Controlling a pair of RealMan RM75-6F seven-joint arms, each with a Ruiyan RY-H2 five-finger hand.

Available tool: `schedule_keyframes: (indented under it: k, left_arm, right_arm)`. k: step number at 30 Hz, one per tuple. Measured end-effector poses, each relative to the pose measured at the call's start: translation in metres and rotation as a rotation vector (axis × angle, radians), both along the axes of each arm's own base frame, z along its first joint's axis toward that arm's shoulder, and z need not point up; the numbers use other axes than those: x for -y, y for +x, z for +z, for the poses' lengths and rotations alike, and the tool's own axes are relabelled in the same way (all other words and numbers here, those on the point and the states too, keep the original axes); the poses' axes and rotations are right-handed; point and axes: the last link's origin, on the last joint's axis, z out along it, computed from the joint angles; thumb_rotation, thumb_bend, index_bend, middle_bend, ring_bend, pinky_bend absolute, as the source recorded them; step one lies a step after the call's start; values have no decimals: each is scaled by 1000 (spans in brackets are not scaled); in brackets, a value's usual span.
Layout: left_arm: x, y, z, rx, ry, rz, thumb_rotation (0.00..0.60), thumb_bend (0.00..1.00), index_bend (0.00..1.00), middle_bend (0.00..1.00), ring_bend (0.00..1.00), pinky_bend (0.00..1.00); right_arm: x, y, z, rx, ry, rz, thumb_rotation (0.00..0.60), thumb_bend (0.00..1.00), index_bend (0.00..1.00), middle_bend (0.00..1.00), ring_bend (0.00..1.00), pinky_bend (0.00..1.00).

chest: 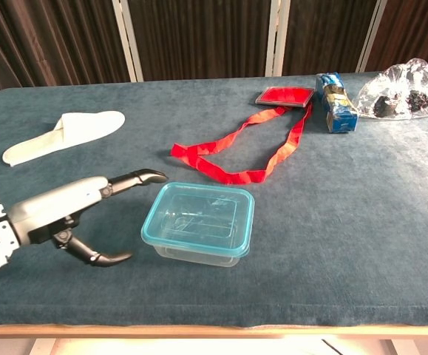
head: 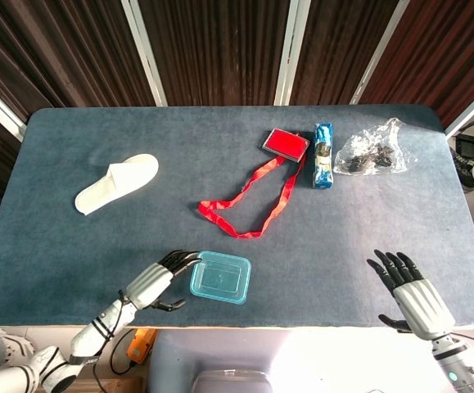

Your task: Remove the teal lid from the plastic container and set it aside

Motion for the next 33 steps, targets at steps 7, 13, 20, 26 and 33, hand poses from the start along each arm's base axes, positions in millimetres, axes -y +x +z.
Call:
schedule_keyframes:
  k: [7,13,20,26,33]
  left_arm:
    - [-9,20,-15,24,-21,1,600,280,0,0,0,0]
    - [-12,33,-24,47,-35,-7,600,280,0,0,0,0]
    - [-21,36,-34,45,-36,16,600,274,0,0,0,0]
    - [-26,32,-38,34,-46,50,600,273,0,0,0,18]
    - [-25,33,-41,34,-35,55,600,262,0,181,94,243]
  right_arm:
    - [0,-1,6,22,-1,2,600,211,0,0,0,0]
    - [-2,0,6,27,1,5,600,211,0,0,0,0]
    - [-2,-1,7,25,5,6,600,210,0,0,0,0]
    - [-2,-1,7,28,5,7,600,210,0,0,0,0]
    - [-3,0,7,27,7,11,600,210,0,0,0,0]
